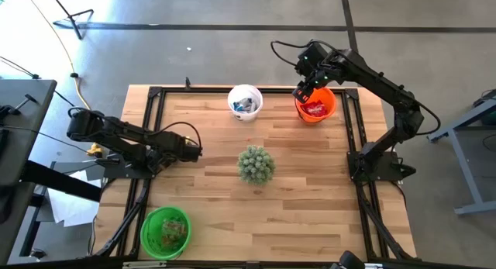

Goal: Sort candy
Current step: Put the white chocolate into the white bucket

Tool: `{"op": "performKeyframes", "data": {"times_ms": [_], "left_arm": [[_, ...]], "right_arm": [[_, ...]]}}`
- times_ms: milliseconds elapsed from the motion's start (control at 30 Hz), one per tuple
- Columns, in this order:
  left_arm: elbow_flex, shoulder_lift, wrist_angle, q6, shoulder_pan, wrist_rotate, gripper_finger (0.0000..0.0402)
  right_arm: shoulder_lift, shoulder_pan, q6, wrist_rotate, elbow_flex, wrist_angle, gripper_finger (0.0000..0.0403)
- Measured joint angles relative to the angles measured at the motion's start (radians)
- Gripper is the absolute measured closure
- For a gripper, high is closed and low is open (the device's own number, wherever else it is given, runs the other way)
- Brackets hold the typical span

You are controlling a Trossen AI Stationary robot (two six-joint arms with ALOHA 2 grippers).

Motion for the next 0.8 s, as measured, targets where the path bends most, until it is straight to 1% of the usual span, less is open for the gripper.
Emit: {"op": "performKeyframes", "data": {"times_ms": [167,367,467,667,800], "left_arm": [[-0.062,-0.003,0.079,0.0,0.009,-0.022,0.0302],[-0.072,-0.003,0.089,0.017,0.008,-0.032,0.0306],[-0.073,-0.003,0.092,0.02,0.008,-0.034,0.0325],[-0.044,0.0,0.072,0.055,0.009,-0.04,0.0389],[-0.023,0.003,0.064,0.056,0.009,-0.042,0.0393]], "right_arm": [[0.0,0.0,0.0,0.0,0.0,0.008,0.0224],[0.0,0.0,0.009,0.0,0.0,0.01,0.0224],[0.0,0.0,0.011,0.0,0.0,0.016,0.0224],[0.0,0.0,0.015,0.0,0.0,0.024,0.0224],[0.0,0.0,0.034,0.0,0.0,0.026,0.0224]]}}
